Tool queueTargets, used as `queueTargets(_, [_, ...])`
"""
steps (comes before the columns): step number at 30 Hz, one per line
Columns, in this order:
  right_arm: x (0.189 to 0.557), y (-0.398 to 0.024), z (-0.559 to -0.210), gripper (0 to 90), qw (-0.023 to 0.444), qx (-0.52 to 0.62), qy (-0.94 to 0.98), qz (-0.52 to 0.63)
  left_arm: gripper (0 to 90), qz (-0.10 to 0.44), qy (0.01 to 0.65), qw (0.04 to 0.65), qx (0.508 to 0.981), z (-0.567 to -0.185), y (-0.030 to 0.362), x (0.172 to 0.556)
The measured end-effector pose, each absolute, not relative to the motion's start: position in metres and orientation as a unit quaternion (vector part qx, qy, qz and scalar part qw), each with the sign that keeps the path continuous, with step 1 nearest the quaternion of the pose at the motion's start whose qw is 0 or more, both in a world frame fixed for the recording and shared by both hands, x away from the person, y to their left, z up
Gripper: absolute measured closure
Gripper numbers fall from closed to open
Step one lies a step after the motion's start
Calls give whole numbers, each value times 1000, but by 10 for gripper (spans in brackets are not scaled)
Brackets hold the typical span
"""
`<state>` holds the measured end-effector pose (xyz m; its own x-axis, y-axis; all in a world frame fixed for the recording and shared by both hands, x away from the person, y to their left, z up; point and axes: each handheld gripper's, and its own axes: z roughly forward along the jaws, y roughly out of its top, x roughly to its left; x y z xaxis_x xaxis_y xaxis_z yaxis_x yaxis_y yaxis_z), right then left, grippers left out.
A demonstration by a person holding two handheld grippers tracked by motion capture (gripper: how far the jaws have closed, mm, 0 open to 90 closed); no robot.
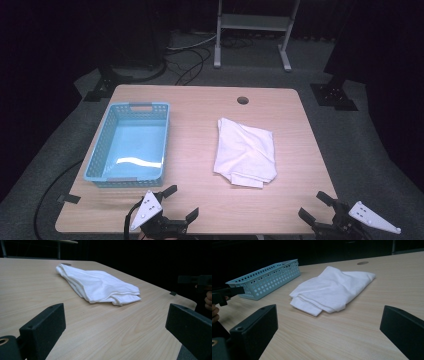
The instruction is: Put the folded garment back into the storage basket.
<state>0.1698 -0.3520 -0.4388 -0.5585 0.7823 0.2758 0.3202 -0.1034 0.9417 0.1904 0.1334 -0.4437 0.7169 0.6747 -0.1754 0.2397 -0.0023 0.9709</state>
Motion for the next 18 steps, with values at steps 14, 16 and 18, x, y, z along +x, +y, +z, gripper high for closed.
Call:
queueTargets(14, [193, -346, -406, 14, 181, 417, 665, 593, 25, 178, 323, 620, 693, -444, 134, 191])
queueTargets(16, [199, -344, -400, 15, 180, 415, 671, 588, 25, 179, 321, 621, 692, -444, 135, 190])
queueTargets(18, [202, -342, -397, 14, 179, 414, 675, 584, 25, 178, 323, 623, 690, -444, 136, 190])
